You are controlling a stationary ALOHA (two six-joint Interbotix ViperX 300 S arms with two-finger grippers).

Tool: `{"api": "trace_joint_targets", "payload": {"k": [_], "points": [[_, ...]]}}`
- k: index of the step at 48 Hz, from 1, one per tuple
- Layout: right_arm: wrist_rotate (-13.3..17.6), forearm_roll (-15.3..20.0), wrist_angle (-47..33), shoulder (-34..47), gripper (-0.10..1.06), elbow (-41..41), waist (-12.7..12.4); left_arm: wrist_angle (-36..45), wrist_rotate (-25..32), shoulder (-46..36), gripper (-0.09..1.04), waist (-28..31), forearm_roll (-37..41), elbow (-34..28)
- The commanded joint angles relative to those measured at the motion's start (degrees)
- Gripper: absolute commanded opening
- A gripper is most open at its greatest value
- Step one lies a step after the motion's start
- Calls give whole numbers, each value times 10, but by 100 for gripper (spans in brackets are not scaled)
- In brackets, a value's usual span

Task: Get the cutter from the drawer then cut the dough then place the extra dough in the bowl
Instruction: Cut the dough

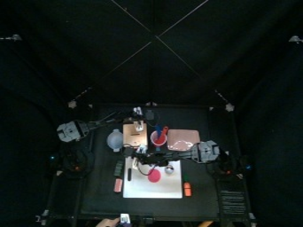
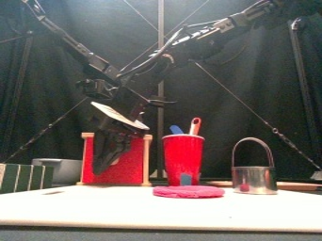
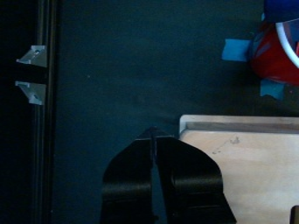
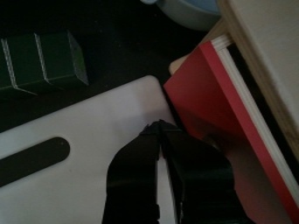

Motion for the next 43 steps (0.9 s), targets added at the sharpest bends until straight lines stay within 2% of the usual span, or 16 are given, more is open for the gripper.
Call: {"api": "trace_joint_targets", "payload": {"k": [1,5,17,25,31,37,43], "points": [[-2,11,4,-41,21,-13,11,1,-2,-18,39,2,-4,-11],[-4,15,4,-46,21,-14,21,0,-2,-18,39,11,-4,-9],[1,18,3,-47,21,-21,25,-11,-6,-20,39,18,-4,-11],[2,16,1,-77,22,-10,59,-56,-44,-40,39,47,-5,-6],[4,11,-25,-149,22,63,88,-105,-52,-76,39,49,-11,25],[-4,11,-26,-207,24,140,98,-166,-51,-119,39,47,-40,69],[-6,10,-24,-264,30,213,112,-250,-51,-161,39,12,-57,126]]}}
